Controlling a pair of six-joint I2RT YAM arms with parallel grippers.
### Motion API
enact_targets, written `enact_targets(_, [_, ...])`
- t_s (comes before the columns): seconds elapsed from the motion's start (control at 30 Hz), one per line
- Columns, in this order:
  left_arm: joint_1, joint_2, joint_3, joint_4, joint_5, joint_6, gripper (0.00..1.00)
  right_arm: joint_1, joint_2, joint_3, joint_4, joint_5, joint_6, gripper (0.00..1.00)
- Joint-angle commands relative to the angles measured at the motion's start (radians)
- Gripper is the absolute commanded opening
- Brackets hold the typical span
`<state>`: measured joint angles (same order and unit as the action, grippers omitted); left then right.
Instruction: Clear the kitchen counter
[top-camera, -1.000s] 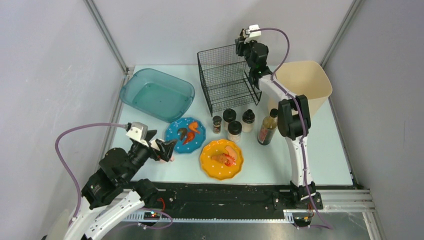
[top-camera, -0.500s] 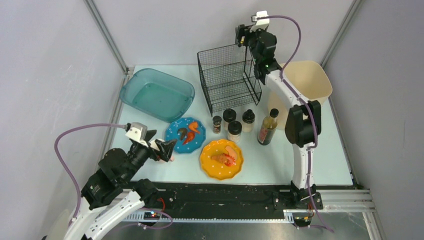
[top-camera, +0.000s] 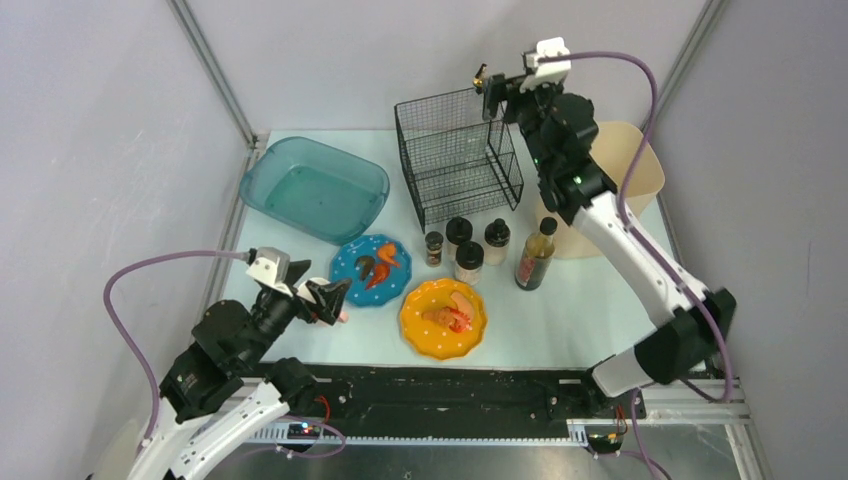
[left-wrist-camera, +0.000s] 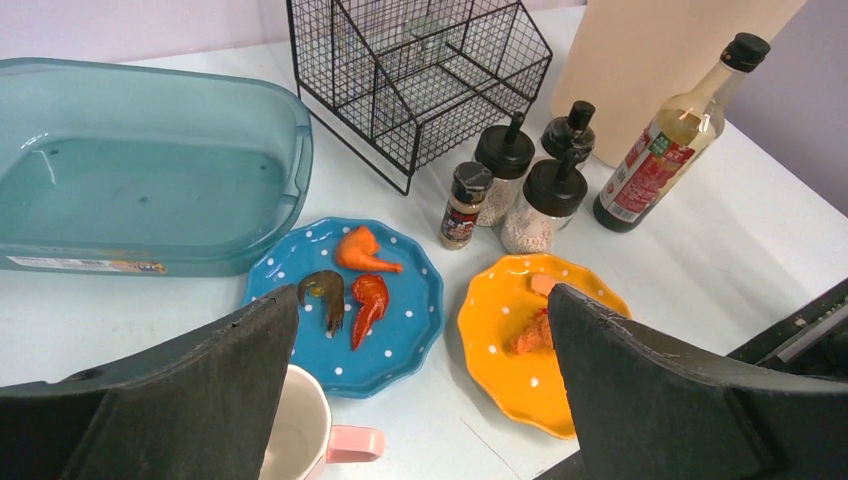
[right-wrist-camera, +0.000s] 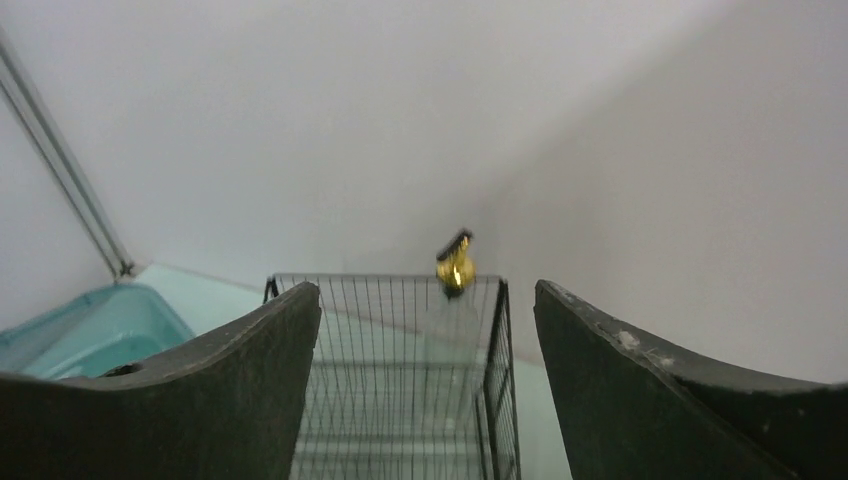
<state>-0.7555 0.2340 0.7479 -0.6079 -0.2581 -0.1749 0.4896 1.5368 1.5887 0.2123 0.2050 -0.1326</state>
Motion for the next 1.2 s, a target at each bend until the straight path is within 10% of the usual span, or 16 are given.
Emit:
enact_targets(0.0, [0.008,-0.013,-0.005,0.025,-0.013,0.019,0.98,0.048,-0.153,-0.106,-0.201,0.13,0.009,0.83])
enact_targets(0.33, [0.007,-0.009,-0.004,0.025,-0.017,0.022,0.98,0.117,-0.413,-0.167,-0.78,0.136,0.281,0.97])
enact_targets(1.17, [0.008,-0.004,-0.002,0.026,0.026,0.022,0.98,0.149,-0.712,-0.622,-0.818,0.288,0.493,0.97])
